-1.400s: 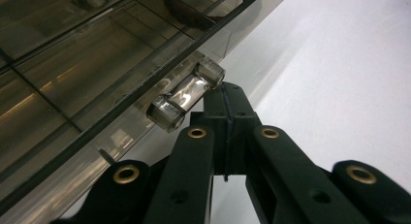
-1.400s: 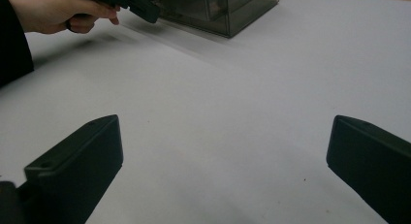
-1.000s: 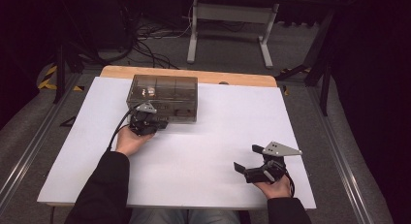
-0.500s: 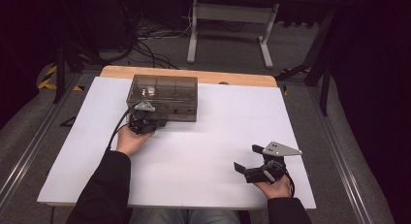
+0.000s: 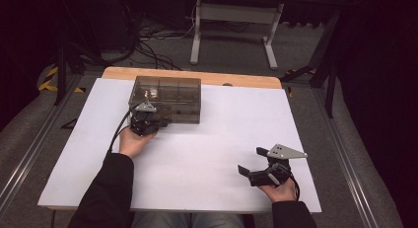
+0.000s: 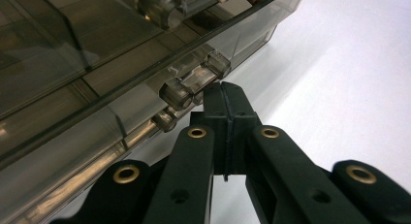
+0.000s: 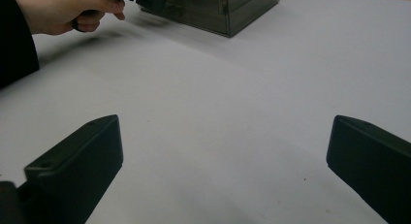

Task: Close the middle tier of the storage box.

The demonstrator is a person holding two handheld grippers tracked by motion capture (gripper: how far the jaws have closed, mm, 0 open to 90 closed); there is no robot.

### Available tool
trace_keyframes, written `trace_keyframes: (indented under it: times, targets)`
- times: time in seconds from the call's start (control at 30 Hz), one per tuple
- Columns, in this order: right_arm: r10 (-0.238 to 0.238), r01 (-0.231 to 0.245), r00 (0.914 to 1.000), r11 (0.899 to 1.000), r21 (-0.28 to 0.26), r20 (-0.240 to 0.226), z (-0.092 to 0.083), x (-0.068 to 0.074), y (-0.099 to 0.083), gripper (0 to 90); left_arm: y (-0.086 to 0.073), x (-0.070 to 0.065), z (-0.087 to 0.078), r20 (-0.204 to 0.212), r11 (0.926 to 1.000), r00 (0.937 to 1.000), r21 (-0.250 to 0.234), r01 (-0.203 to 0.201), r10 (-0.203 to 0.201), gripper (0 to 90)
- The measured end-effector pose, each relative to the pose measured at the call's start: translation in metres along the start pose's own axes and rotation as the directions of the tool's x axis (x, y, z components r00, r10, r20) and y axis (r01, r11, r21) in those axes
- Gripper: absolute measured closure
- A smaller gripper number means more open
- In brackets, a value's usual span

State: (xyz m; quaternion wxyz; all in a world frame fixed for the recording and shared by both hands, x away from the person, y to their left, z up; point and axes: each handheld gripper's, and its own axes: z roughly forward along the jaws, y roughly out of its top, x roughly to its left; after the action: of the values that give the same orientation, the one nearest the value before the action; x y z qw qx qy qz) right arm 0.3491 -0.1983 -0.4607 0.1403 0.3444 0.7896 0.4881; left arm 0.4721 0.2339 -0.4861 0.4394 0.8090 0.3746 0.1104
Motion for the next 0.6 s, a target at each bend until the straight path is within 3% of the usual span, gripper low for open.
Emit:
trace_keyframes:
  times: [0.13, 0.6]
  targets:
    - [0.005, -0.005, 1.0000, 1.000, -0.001, -0.001, 0.0000, 0.0003, 0.0001, 0.2, -0.0002, -0.0009, 0.0002, 0.003, 0.9998, 0.9998, -0.006, 0.020, -0.020, 89.6]
    - [0.000, 0.000, 1.0000, 1.000, 0.000, 0.000, 0.0001, 0.0002, 0.0000, 0.2, -0.0007, 0.0014, 0.0011, -0.019, 0.9999, 0.9998, -0.014, 0.010, -0.010, 89.6]
